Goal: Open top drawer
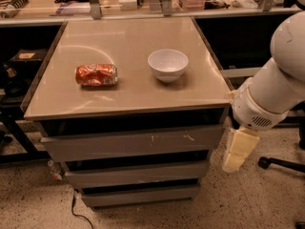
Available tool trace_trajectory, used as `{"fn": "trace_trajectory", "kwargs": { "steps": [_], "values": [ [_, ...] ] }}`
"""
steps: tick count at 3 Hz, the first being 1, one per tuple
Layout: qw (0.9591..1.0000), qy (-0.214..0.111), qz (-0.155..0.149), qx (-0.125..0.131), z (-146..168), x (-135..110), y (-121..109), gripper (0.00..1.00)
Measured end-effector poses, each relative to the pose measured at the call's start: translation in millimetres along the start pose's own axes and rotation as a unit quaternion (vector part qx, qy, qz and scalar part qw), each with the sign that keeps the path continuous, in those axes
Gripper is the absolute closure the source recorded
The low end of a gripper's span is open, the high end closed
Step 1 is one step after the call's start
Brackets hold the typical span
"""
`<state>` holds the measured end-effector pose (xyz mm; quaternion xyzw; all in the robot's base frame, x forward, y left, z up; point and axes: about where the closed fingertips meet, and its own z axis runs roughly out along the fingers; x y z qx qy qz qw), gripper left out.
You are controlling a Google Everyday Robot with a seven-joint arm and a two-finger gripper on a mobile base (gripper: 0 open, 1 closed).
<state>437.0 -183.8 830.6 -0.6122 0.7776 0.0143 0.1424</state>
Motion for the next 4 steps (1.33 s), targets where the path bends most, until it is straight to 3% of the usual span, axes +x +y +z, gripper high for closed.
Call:
{"fn": "trace_trajectory", "kwargs": {
  "steps": [1, 2, 3, 4],
  "values": [
    [1.0, 0.0, 0.0, -0.001, 0.5, 0.2, 0.3, 0.0],
    [0.9998, -0.007, 0.007, -0.019, 12.6, -0.9, 20.3, 0.0],
    [0.9984, -0.015, 0.013, -0.052, 44.8, -10.1, 48.0, 0.0],
    [0.9974, -0.022, 0.012, -0.067, 74.7, -17.8, 54.3, 0.0]
  ]
}}
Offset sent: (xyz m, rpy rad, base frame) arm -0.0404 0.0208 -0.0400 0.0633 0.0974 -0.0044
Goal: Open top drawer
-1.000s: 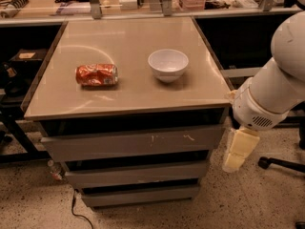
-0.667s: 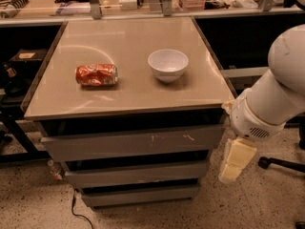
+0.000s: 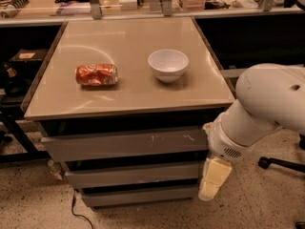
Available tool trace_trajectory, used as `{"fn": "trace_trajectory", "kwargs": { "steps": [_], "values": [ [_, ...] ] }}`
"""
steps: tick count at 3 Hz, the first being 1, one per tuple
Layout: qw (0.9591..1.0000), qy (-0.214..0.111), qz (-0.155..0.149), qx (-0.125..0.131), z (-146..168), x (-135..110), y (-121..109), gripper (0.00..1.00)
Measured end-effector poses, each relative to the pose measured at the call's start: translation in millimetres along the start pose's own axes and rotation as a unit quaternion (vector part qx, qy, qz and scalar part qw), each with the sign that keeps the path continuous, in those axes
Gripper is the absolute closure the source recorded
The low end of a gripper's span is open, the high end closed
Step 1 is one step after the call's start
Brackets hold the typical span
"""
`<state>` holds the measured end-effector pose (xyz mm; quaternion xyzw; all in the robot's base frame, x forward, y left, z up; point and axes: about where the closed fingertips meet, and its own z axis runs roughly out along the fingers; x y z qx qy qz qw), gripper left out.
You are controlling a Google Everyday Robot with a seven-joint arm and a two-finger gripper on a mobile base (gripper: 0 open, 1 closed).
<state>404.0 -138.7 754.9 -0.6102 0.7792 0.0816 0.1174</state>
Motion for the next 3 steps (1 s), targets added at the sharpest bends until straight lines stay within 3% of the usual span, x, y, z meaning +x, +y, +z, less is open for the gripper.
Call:
{"fn": "trace_trajectory", "kwargs": {
  "steps": [3],
  "values": [
    [0.9997, -0.021, -0.011, -0.006, 59.2, -15.3, -28.6, 0.0]
  ]
}}
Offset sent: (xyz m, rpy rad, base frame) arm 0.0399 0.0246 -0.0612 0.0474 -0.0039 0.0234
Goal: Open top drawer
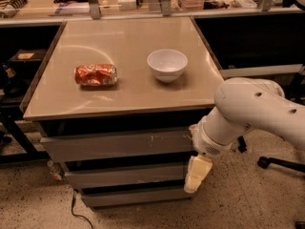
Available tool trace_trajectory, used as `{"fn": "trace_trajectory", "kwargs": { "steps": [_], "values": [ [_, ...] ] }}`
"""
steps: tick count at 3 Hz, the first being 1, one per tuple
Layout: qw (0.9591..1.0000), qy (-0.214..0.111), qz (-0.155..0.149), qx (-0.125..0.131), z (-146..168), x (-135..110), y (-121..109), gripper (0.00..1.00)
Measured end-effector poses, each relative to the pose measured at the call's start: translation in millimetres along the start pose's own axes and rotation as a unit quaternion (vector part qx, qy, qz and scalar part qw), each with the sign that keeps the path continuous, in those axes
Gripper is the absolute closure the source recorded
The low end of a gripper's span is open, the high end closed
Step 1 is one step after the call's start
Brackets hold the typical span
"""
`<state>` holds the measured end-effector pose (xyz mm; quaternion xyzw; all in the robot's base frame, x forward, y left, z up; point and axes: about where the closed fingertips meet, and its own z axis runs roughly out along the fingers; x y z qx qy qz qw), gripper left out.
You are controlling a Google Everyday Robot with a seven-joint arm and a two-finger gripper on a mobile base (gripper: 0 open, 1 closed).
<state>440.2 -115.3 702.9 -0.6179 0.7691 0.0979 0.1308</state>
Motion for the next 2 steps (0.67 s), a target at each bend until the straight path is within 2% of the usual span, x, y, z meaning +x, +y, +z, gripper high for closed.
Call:
{"fn": "trace_trajectory", "kwargs": {
  "steps": [2],
  "values": [
    [0.9998, -0.007, -0.016, 0.008, 14.8, -12.0, -30.2, 0.0]
  ]
}}
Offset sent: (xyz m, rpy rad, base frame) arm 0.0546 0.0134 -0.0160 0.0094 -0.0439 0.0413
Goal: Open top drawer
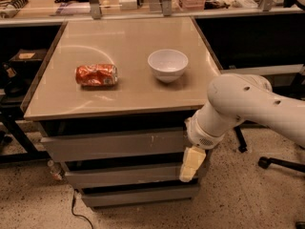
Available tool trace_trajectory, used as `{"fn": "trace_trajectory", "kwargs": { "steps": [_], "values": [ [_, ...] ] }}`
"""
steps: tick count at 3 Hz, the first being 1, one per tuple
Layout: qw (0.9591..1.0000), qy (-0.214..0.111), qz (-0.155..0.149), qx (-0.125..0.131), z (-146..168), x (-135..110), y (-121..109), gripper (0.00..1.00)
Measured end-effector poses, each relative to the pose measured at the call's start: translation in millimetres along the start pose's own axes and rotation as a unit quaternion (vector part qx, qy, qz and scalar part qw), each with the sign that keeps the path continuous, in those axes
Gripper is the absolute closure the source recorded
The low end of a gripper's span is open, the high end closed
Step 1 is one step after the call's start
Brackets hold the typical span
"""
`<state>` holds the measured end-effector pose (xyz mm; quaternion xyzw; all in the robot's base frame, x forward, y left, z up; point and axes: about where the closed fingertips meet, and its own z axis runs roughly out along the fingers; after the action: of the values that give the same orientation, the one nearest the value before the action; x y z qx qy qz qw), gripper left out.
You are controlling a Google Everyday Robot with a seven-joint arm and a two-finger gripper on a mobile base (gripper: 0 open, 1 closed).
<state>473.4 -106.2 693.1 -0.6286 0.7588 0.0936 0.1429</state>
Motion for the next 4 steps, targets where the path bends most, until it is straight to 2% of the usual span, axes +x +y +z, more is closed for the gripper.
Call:
{"fn": "trace_trajectory", "kwargs": {
  "steps": [2, 4],
  "values": [
    [1.0, -0.001, -0.009, -0.003, 22.7, -3.1, -17.4, 0.0],
    [0.9999, -0.003, -0.01, -0.007, 32.5, -2.9, -20.1, 0.0]
  ]
}}
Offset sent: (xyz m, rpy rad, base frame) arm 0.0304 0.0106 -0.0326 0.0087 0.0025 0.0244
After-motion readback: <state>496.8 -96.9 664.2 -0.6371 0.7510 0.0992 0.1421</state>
